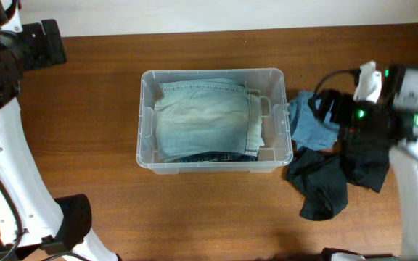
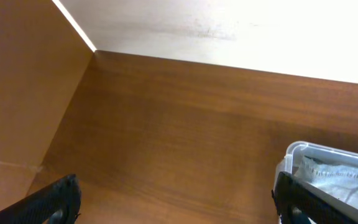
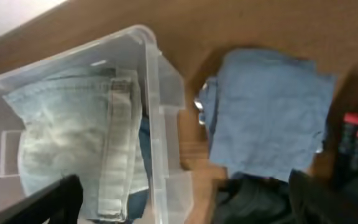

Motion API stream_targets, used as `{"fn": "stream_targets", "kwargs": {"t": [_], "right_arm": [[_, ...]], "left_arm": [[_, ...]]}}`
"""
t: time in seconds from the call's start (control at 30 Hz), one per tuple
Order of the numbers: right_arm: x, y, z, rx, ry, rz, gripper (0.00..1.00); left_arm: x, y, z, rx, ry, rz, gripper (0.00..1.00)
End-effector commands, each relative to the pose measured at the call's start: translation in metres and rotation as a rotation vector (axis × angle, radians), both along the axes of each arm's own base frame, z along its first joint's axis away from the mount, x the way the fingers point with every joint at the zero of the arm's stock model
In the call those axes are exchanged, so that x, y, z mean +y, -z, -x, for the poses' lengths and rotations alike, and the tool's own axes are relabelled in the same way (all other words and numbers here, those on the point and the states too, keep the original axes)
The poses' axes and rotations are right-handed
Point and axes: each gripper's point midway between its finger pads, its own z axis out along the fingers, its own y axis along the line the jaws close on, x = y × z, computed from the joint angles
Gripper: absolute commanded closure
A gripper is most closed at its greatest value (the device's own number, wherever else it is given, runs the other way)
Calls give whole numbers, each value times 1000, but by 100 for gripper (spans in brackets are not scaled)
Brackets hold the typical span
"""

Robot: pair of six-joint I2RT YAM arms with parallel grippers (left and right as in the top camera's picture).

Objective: Pack container
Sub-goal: 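Grasp the black clothing item with the right gripper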

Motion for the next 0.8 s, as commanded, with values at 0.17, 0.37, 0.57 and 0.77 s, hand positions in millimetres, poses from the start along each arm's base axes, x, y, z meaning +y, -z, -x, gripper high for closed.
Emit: {"fn": "stream_targets", "kwargs": {"t": [0.17,0.37,0.57,0.77], "right_arm": [[-94,-17,-48,79,195,53,2],[-195,16,-10,162,388,14,2],[-239,79,27,297,408,-117,2],[-244,132,28,344,319,-221,2]], "left_arm": [[2,-8,8,-21,-16,0,1],[2,-8,8,-21,-16,0,1],[2,-8,8,-21,-16,0,1],[2,-8,8,-21,-16,0,1]]}}
